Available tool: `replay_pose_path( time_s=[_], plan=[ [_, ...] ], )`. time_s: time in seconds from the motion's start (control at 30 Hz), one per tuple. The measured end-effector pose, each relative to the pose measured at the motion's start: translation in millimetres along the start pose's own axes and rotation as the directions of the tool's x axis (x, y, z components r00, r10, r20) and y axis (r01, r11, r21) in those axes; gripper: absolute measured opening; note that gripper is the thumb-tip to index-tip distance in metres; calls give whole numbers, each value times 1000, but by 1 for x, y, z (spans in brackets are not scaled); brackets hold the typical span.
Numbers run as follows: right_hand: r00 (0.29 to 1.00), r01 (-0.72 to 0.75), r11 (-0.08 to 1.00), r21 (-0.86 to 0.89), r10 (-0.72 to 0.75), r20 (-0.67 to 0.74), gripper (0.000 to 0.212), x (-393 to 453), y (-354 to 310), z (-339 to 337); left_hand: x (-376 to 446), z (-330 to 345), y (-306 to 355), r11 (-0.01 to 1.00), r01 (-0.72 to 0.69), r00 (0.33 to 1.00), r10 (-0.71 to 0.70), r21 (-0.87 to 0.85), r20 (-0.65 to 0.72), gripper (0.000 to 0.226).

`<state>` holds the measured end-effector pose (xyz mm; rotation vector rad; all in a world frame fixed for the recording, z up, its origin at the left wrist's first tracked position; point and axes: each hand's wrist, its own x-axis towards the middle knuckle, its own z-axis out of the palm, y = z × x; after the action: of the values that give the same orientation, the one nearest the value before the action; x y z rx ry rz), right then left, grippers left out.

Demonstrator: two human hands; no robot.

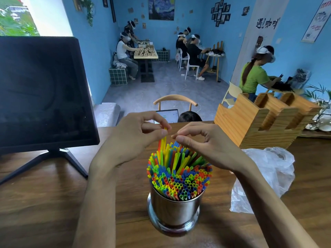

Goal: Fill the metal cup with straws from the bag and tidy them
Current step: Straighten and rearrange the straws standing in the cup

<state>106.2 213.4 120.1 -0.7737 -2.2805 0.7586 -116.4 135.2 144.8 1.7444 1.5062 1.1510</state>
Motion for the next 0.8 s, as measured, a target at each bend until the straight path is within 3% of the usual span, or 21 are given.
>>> replay_pose_path(
  time_s=[0.13, 0.27, 0.47, 0.57, 0.63, 0.8],
  plan=[
    [1000, -2, 997, 71, 0, 25, 40, 2, -5, 5, 5, 3, 18, 960, -196, 973, 165, -198, -163, 10],
    [993, -1, 995, 95, -10, 114, 42, 3, -7, 17, 5, 5, 32, 871, -417, 873, 304, -259, -381, 14],
    [998, 54, 949, 312, -58, 2, 19, 5, -2, 14, 5, 6, 35, 791, -550, 711, 274, -268, -648, 18],
    [994, 64, 856, 513, -11, -106, 19, 6, 0, 4, 4, 5, 31, 769, -554, 640, 148, -319, -754, 14],
    [976, 79, 763, 641, 71, -206, 16, 6, -1, -4, 3, 7, 25, 783, -512, 632, 65, -353, -772, 13],
    [903, 126, 550, 825, 281, -325, 26, 7, -8, -10, 2, 12, 7, 827, -312, 736, -100, -467, -669, 9]
  ],
)
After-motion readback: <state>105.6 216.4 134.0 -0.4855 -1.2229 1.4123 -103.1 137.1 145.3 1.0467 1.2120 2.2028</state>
